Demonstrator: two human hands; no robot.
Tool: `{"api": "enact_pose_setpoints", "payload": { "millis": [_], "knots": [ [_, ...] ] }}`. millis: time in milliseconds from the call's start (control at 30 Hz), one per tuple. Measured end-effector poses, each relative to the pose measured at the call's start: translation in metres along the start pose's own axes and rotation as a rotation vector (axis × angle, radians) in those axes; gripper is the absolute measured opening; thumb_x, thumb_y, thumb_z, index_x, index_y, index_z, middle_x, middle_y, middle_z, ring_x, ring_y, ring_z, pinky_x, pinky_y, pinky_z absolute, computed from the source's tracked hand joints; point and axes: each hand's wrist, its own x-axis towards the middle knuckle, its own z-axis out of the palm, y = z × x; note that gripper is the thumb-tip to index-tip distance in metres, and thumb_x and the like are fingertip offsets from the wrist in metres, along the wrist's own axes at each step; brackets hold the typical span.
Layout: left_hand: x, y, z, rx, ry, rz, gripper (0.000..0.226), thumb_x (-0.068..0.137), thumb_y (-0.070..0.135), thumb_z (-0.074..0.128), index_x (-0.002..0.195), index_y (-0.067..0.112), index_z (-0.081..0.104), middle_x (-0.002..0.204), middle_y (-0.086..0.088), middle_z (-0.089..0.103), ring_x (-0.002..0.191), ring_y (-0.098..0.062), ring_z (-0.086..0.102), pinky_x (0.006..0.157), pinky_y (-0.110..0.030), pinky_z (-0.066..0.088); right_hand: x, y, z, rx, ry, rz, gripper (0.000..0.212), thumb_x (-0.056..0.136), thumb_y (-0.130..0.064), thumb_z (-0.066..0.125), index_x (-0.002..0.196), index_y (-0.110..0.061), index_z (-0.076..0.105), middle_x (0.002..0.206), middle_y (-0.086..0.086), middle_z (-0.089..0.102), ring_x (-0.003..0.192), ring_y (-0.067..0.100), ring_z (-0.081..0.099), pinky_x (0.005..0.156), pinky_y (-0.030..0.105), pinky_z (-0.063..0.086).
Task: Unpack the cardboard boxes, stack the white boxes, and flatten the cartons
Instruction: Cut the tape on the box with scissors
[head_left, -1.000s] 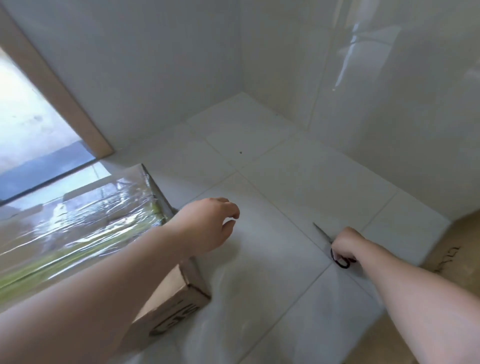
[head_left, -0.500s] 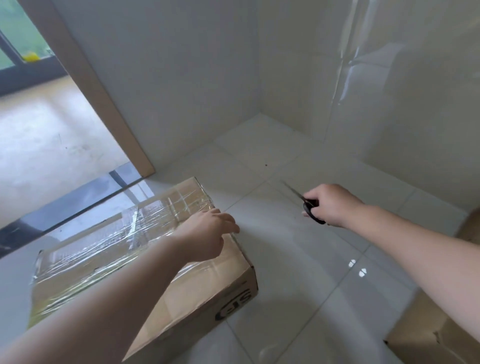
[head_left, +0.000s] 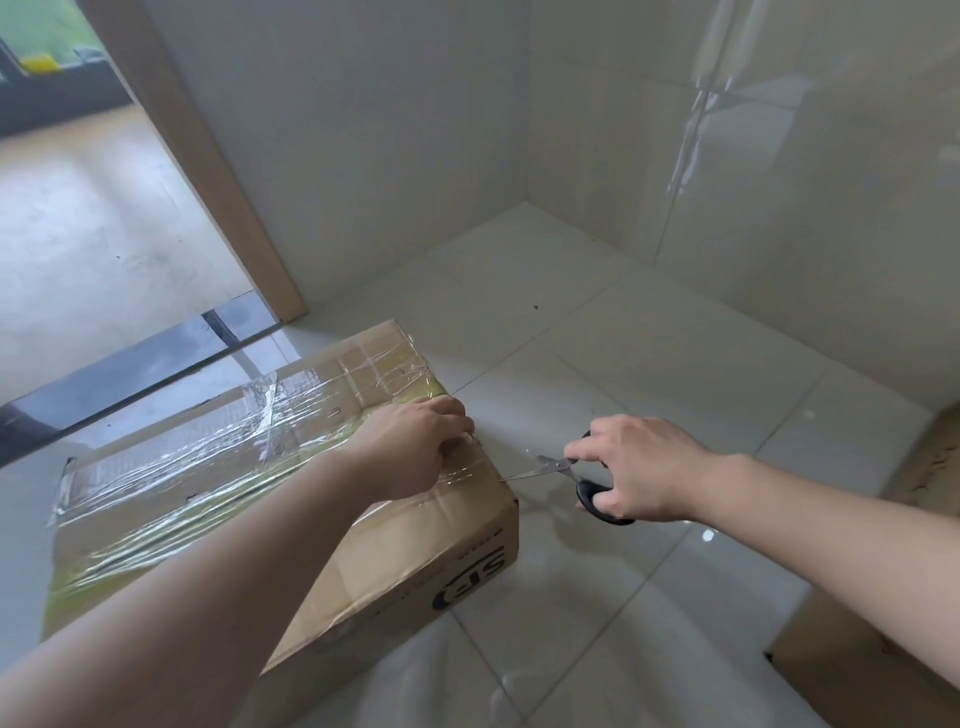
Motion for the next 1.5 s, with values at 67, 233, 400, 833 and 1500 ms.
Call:
{"api": "enact_pose_setpoints", "payload": {
  "millis": [67,233,400,833,1500],
  "knots": [
    [0.001,0.002,-0.002,0.011,0.016,0.009,0.049,0.081,0.01,0.043,0.123,0.032,0.057,0.13,0.016,0.05,0.109,-0.015,0.056,0.078,-0.033,0.05,-0.003,0.004,0.003,-0.019,0.01,-0.005,0.045,0.081,-0.054,0.049,0.123,-0.038,0.052,0.108,-0.005,0.055,0.103,0.019,0.054,0.072,0.026,0.04],
    [0.003,0.006,-0.005,0.018,-0.004,0.004,0.045,0.08,0.009,0.042,0.117,0.028,0.058,0.126,0.013,0.051,0.101,-0.017,0.058,0.073,-0.034,0.051,-0.004,0.002,0.009,-0.052,0.06,-0.029,0.047,0.08,-0.055,0.045,0.122,-0.036,0.052,0.106,-0.003,0.057,0.099,0.022,0.057,0.069,0.027,0.039],
    [0.003,0.006,-0.002,0.039,-0.011,0.004,0.042,0.079,0.009,0.041,0.113,0.026,0.058,0.122,0.012,0.051,0.095,-0.017,0.058,0.069,-0.034,0.051,0.002,-0.012,0.014,-0.091,0.066,-0.049,0.045,0.081,-0.053,0.046,0.12,-0.034,0.053,0.103,-0.001,0.058,0.093,0.026,0.059,0.066,0.028,0.038],
    [0.001,0.004,0.005,0.069,-0.006,0.015,0.023,0.081,0.014,0.042,0.1,0.022,0.053,0.108,0.006,0.048,0.074,-0.011,0.038,0.058,-0.026,0.032,0.012,-0.035,0.005,-0.203,-0.119,-0.096,0.008,0.085,-0.023,0.047,0.089,-0.018,0.051,0.091,0.009,0.063,0.08,0.033,0.059,0.053,0.029,0.026],
    [-0.02,-0.014,0.013,0.115,0.136,-0.065,0.047,0.086,0.028,0.049,0.132,0.024,0.043,0.133,0.002,0.044,0.112,-0.019,0.049,0.09,-0.03,0.041,0.028,-0.054,0.008,-0.133,-0.054,-0.001,0.011,0.084,-0.016,0.048,0.076,-0.019,0.041,0.09,0.009,0.064,0.07,0.028,0.051,0.045,0.027,0.017]
  ]
}}
